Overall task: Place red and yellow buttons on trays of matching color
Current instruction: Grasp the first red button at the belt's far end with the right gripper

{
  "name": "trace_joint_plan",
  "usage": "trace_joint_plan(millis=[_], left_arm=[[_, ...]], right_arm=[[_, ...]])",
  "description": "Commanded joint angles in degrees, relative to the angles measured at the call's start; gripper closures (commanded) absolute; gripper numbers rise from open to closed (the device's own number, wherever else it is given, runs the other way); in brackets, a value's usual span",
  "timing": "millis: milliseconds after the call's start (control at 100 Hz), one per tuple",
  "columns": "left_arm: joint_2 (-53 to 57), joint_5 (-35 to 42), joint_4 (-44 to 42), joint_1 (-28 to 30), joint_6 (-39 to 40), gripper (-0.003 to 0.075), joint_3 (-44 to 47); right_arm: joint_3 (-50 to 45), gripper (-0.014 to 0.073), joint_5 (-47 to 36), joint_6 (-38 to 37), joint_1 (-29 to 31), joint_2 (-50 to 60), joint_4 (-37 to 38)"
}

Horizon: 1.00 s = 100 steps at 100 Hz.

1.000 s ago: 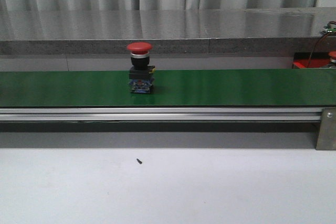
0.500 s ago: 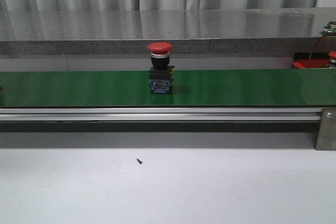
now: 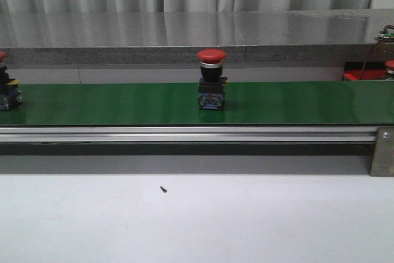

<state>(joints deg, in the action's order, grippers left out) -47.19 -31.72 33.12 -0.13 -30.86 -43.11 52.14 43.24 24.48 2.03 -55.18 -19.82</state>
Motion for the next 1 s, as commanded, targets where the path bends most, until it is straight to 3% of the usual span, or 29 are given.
trace_joint_plan(millis=[0,210,400,470,540,690,750,990], left_arm=[[4.7,4.72,1.78,-0.48,-0.16,0.0392,2.83],[11.85,5.62,1.78,-0.48,-0.16,0.0738,9.61],[13.54,5.87,1.78,-0.48,-0.16,0.074,10.7],[13.54,5.87,1.78,-0.48,-0.16,0.0739,10.7],[13.54,5.87,1.78,-0.48,-0.16,0.074,10.7],[13.54,5.87,1.78,-0.48,-0.16,0.0739,10.7],[13.54,5.87,1.78,-0.48,-0.16,0.074,10.7],[13.54,5.87,2.57,-0.48,-0.16,0.074,10.7]], right_arm=[[1.59,0.069,-2.98,0.42,0.0,0.97,-0.67],[1.59,0.069,-4.07,0.42,0.0,0.97,-1.75],[1.59,0.068,-2.74,0.42,0.0,0.86,-4.15],[1.66,0.0623,-1.02,0.42,0.0,0.63,-4.38],[1.66,0.0499,0.66,0.46,0.0,-0.01,-4.38],[1.66,0.0069,1.35,0.46,0.0,-2.51,-4.38],[1.71,-0.0045,1.35,0.46,-0.05,-3.84,-4.53],[3.35,-0.0011,1.93,1.68,-1.32,-11.19,-6.41]])
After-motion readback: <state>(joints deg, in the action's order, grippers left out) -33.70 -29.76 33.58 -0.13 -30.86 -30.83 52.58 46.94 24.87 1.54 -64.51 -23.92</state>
